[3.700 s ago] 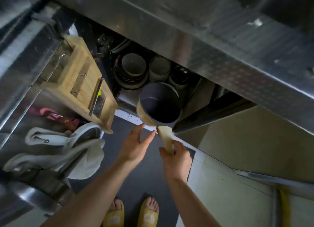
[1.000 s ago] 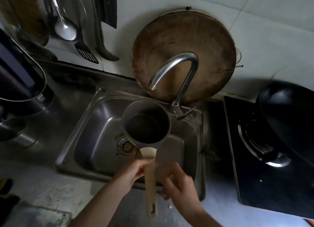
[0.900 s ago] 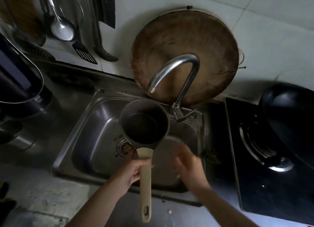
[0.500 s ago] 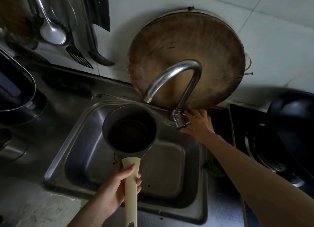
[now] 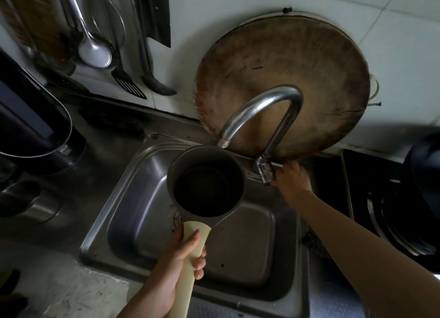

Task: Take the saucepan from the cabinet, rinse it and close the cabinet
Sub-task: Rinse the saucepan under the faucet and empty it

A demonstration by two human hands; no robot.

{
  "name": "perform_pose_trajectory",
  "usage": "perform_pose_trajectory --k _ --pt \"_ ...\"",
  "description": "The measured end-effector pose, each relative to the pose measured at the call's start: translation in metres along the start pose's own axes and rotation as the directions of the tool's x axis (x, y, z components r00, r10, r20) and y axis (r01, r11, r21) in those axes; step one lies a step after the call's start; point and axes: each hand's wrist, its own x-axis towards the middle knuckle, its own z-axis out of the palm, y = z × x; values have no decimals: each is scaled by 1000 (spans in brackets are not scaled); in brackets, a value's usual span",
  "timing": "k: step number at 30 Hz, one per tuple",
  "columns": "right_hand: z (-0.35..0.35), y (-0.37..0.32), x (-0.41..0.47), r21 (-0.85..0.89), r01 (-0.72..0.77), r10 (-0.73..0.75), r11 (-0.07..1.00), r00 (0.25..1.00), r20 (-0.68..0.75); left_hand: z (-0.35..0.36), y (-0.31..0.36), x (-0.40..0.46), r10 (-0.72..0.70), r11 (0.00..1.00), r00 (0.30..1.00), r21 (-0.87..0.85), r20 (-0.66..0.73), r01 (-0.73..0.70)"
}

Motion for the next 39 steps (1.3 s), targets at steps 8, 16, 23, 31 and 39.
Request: perform_pose_trajectory --k 8,16,23,31,39 --pt "6 -6 -4 -48 -46 45 998 999 -9 8 2 -7 63 998 998 -18 17 -62" --pt "7 -6 -6 -52 -42 41 998 999 -17 5 5 -6 57 998 998 -19 36 -57" --pt "6 -6 -6 -68 -41 40 997 999 -14 8 6 -8 88 996 994 -28 67 -86" --pt "8 -8 -14 -23 -71 70 997 997 -32 13 4 -5 56 998 997 1 59 -57" --pt "1 -8 -43 161 -71 102 984 976 -194 14 6 -7 -71 993 993 -92 98 80"
